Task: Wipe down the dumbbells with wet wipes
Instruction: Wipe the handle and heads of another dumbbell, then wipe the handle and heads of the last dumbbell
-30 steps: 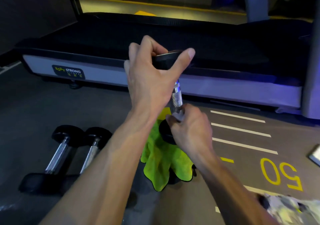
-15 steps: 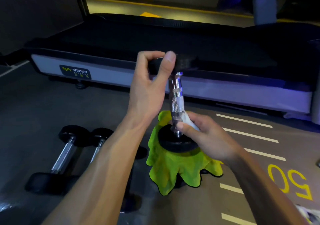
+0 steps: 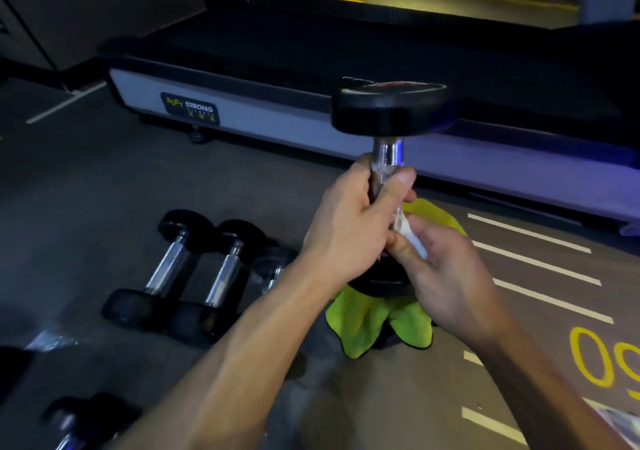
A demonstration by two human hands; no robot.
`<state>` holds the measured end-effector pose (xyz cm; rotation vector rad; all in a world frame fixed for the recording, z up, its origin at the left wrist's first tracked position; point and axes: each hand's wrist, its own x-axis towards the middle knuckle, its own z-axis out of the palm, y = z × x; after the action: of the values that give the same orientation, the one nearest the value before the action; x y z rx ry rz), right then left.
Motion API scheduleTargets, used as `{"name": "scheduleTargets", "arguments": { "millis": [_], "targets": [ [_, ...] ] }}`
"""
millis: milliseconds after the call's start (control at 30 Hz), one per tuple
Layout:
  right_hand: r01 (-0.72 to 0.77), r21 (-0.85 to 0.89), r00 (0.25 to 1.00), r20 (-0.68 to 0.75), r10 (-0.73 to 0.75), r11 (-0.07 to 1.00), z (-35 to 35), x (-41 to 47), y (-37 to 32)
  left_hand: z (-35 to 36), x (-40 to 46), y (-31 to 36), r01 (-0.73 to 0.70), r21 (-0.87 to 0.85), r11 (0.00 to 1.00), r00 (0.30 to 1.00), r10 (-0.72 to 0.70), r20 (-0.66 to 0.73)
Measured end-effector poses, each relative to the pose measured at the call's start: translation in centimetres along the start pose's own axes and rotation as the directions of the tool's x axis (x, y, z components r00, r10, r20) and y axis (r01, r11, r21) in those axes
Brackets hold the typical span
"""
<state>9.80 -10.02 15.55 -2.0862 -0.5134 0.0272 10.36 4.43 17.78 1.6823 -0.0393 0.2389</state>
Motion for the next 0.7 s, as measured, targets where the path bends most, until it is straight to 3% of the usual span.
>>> {"name": "scheduleTargets", "arguments": {
  "millis": [100, 167, 233, 367, 433, 567, 633, 700],
  "targets": [
    [-0.010, 0.301, 0.993, 0.113, -0.025, 0.954, 2.7, -1.7, -2.1, -3.2, -2.6, 1.0, -0.007, 0.045, 0.999, 0.997, 0.011, -0.073],
    [-0.129, 0.584, 0.983, 0.180, 0.027, 0.801, 5.7, -3.1, -3.8, -6.8, -5.1, 1.0, 0.015, 0.123, 0.992, 0.999, -0.011, -0.032],
    [-0.310, 0.707, 0.945, 0.302, 0.126, 0.636, 8.9, -4.5, -4.7, -10.9, -8.0, 0.0, 0.057, 0.246, 0.968, 0.997, -0.066, 0.028],
    [-0.584, 0.553, 0.805, 0.488, 0.337, 0.594, 16.2, -9.1, -4.2, -17.7, -16.2, -5.5, 0.268, 0.534, 0.802, 0.956, -0.290, -0.045],
    [-0.702, 0.508, 0.709, 0.562, 0.426, 0.499, 19.1, -11.0, -3.6, -19.8, -20.5, -8.7, 0.390, 0.632, 0.670, 0.906, -0.401, -0.135],
    [-0.806, 0.444, 0.591, 0.639, 0.492, 0.392, 21.9, -12.4, -2.2, -22.4, -27.4, -14.1, 0.631, 0.640, 0.439, 0.718, -0.644, -0.266],
    [-0.825, 0.405, 0.562, 0.661, 0.497, 0.395, 22.7, -12.8, -1.5, -23.4, -29.7, -16.1, 0.711, 0.570, 0.412, 0.643, -0.710, -0.288],
    [-0.825, 0.355, 0.550, 0.683, 0.480, 0.440, 23.3, -13.1, -1.0, -24.1, -31.1, -18.0, 0.735, 0.551, 0.395, 0.619, -0.724, -0.306]
  ]
}}
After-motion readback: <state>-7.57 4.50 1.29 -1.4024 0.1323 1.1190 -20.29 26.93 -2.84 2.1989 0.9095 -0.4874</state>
